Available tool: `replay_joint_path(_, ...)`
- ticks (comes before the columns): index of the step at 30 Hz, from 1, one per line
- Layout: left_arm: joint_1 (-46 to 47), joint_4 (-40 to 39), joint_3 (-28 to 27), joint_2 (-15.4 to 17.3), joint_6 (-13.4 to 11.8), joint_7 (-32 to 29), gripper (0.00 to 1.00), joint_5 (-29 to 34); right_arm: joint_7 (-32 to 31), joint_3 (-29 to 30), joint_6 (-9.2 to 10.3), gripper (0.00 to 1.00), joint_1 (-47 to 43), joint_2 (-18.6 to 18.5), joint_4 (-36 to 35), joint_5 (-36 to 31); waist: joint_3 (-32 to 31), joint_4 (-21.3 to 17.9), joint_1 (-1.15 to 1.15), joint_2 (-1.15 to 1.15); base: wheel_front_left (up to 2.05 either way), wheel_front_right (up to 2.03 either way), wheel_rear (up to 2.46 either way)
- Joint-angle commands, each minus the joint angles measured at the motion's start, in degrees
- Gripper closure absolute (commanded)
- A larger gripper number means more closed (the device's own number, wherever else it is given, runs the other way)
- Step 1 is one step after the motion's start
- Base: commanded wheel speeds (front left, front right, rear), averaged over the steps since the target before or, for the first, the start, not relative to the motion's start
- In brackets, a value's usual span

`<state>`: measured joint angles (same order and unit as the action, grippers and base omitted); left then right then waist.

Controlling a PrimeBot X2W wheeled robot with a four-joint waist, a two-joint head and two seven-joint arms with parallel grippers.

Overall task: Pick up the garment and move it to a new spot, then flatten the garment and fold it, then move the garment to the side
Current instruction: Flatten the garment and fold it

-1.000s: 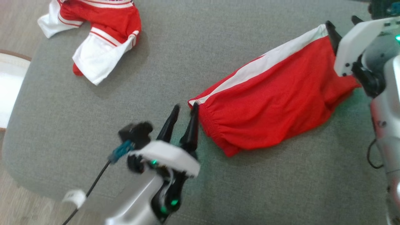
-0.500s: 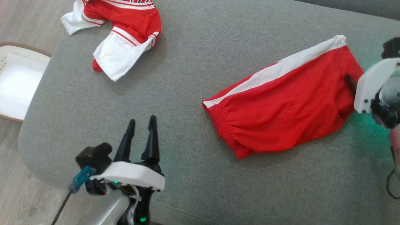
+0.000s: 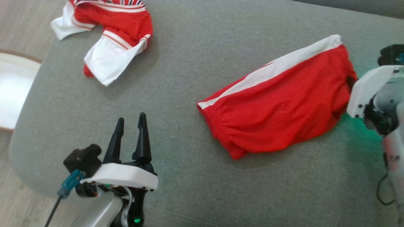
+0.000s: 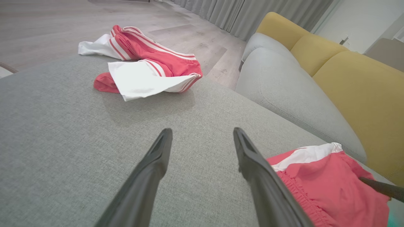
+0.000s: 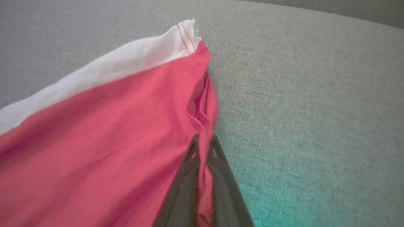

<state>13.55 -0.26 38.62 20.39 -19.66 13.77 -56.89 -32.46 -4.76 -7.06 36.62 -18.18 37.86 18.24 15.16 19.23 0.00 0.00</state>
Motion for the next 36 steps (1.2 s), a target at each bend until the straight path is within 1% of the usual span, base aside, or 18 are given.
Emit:
replay_joint_path(1, 0.7, -1.6, -2.8, 2.0, -0.3, 0.7, 0.00, 0.8, 1.2, -0.2, -0.43, 1.00, 0.0, 0.5, -2.6, 0.4, -1.0, -1.2, 0.00, 0.00, 0.00, 0.00, 0.00)
replay_joint_path(5, 0.1, -1.5, -3.2, 3.1, -0.9, 0.8, 0.00, 1.4, 5.1, 1.3, -0.43, 1.00, -2.4, 2.8, -4.1, 1.1, -3.6, -4.7, 0.00, 0.00, 0.00, 0.00, 0.00)
replay_joint_path(10, -1.6, -1.6, -4.2, 4.6, -1.9, 0.6, 0.00, 1.2, 9.4, 4.1, -0.43, 1.00, -8.4, 5.8, -7.4, 0.5, -6.7, -9.8, 0.00, 0.00, 0.00, 0.00, 0.00)
replay_joint_path(14, -3.2, -2.3, -4.6, 5.8, -2.7, 0.4, 0.00, 1.3, 11.5, 7.2, -0.43, 1.00, -14.6, 8.3, -11.5, -0.1, -8.2, -13.3, 0.00, 0.00, 0.00, 0.00, 0.00)
replay_joint_path(18, -4.5, -2.8, -4.5, 6.3, -3.2, 0.0, 0.00, 0.9, 12.5, 11.5, -0.43, 1.00, -20.8, 10.4, -16.1, -2.9, -8.9, -15.3, 0.00, 0.00, 0.00, 0.00, 0.00)
replay_joint_path(23, -5.2, -2.9, -4.0, 6.2, -3.5, -0.1, 0.00, 1.0, 12.5, 15.4, -0.43, 1.00, -25.9, 13.3, -20.8, -4.3, -9.3, -15.8, 0.00, 0.00, 0.00, 0.00, 0.00)
replay_joint_path(29, -5.5, -2.7, -2.8, 5.6, -3.4, -0.4, 0.00, 1.3, 12.5, 17.4, -0.43, 1.00, -27.3, 14.7, -22.6, -5.4, -9.9, -14.3, 0.00, 0.00, 0.00, 0.00, 0.00)
replay_joint_path(33, -5.6, -2.2, -2.0, 5.0, -3.2, -0.5, 0.00, 1.4, 13.2, 15.2, -0.43, 1.00, -25.0, 15.0, -23.0, -6.2, -10.8, -12.7, 0.00, 0.00, 0.00, 0.00, 0.00)
replay_joint_path(36, -5.7, -2.0, -1.5, 4.6, -3.1, -0.6, 0.00, 1.5, 13.4, 10.6, -0.43, 1.00, -22.1, 15.2, -22.9, -5.7, -11.4, -11.4, 0.00, 0.00, 0.00, 0.00, 0.00)
